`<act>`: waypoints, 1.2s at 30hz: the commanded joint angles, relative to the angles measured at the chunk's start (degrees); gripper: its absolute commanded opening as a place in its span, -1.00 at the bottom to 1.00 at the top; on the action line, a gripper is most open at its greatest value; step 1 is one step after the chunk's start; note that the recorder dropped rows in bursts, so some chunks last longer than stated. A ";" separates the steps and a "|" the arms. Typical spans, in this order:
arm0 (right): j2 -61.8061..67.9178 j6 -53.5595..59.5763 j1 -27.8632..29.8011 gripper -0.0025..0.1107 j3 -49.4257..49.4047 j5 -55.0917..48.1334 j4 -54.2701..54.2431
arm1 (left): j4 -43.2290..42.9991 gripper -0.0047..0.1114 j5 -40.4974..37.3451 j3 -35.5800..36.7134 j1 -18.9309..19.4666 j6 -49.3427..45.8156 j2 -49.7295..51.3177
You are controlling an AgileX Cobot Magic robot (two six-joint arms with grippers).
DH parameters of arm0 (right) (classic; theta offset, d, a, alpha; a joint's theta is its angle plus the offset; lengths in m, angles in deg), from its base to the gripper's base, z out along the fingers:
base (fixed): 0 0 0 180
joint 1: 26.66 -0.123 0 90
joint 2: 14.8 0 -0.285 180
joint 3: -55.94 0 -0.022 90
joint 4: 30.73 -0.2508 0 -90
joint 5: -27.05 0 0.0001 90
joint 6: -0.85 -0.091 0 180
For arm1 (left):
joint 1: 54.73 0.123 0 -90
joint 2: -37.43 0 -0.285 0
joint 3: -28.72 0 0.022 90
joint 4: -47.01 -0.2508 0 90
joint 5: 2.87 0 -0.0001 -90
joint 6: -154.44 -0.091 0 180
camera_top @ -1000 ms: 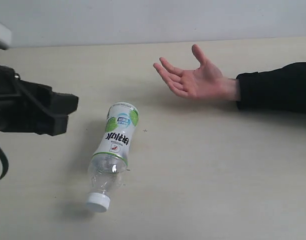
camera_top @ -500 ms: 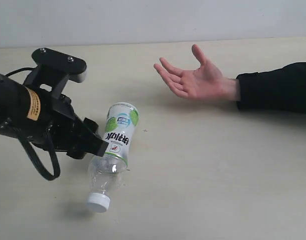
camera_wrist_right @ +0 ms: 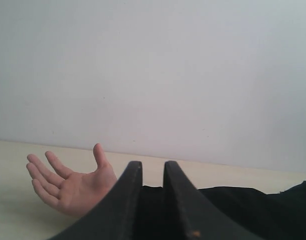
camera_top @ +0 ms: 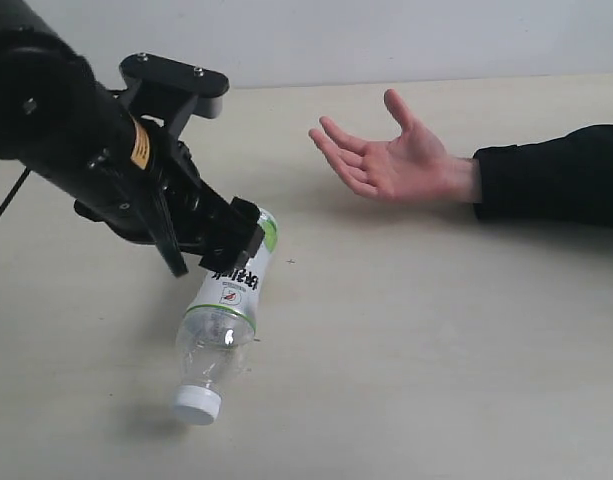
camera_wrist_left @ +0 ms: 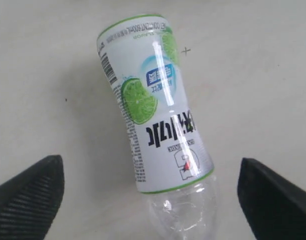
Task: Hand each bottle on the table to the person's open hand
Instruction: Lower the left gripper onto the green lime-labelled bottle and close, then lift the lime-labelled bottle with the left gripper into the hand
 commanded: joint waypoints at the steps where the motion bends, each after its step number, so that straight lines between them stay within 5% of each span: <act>1: -0.39 0.32 0.31 -0.66 -0.27 0.57 -0.22 | 7.10 0.63 -4.13 -5.24 -0.27 -6.28 3.56; 13: -0.39 0.32 0.31 -0.66 -0.27 0.57 -0.22 | 9.03 0.63 -8.20 -10.49 0.09 -6.35 16.92; 26: -0.39 0.32 0.31 -0.66 -0.27 0.57 -0.22 | 12.06 0.63 -3.24 -10.49 0.09 -6.96 18.23; 30: -0.39 0.32 0.31 -0.66 -0.27 0.57 -0.22 | 12.06 0.51 -2.21 -10.49 -0.02 -6.55 18.23; 34: -0.39 0.32 0.31 -0.66 -0.27 0.57 -0.22 | 12.15 0.16 -2.11 -10.49 -0.02 -5.56 18.23; 36: -0.39 0.32 0.31 -0.66 -0.27 0.57 -0.22 | 12.15 0.19 -1.99 -10.49 -0.02 -4.92 18.23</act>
